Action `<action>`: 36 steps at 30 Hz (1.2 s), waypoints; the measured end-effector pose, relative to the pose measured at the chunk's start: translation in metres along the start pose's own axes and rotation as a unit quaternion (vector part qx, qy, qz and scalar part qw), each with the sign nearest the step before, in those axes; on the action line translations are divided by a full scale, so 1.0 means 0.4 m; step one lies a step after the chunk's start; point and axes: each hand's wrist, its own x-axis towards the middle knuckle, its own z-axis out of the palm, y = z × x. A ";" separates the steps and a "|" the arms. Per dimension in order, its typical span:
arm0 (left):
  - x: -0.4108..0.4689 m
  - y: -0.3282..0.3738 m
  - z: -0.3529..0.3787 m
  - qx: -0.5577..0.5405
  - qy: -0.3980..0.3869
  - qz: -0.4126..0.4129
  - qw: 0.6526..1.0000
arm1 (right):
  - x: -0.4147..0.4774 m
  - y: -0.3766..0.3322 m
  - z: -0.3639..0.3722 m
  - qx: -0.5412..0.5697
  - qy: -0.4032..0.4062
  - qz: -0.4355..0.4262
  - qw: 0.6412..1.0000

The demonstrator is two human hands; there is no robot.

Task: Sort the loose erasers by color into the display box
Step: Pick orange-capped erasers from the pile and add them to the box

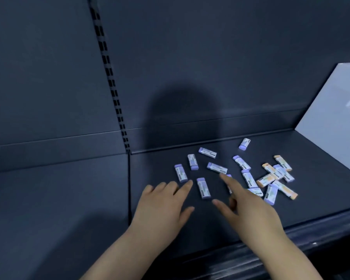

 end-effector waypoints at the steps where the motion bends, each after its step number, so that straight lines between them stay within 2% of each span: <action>1: 0.017 0.013 0.011 0.002 -0.006 0.003 1.000 | 0.012 0.028 0.000 -0.001 -0.002 -0.001 1.000; 8: 0.154 0.200 0.124 -0.017 0.095 -0.015 0.995 | 0.103 0.266 -0.094 -0.015 -0.001 -0.058 0.998; 14: 0.252 0.365 0.185 -0.014 0.112 -0.042 0.993 | 0.186 0.458 -0.169 -0.037 -0.025 -0.096 0.994; 19: 0.292 0.436 0.203 -0.013 0.100 -0.081 0.992 | 0.230 0.531 -0.183 -0.032 -0.047 -0.155 0.986; 22: 0.310 0.460 0.210 -0.005 0.119 -0.108 0.987 | 0.235 0.563 -0.156 0.007 -0.041 -0.185 0.982; 25: 0.323 0.476 0.224 0.001 0.102 -0.112 0.988 | 0.229 0.587 -0.114 0.052 -0.022 -0.206 0.977; 32: 0.344 0.491 0.221 -0.030 0.071 -0.144 0.987 | 0.224 0.602 -0.088 0.055 -0.022 -0.226 0.972; 36: 0.355 0.496 0.203 -0.035 0.023 -0.179 0.983 | 0.232 0.605 -0.076 0.066 -0.015 -0.223 0.972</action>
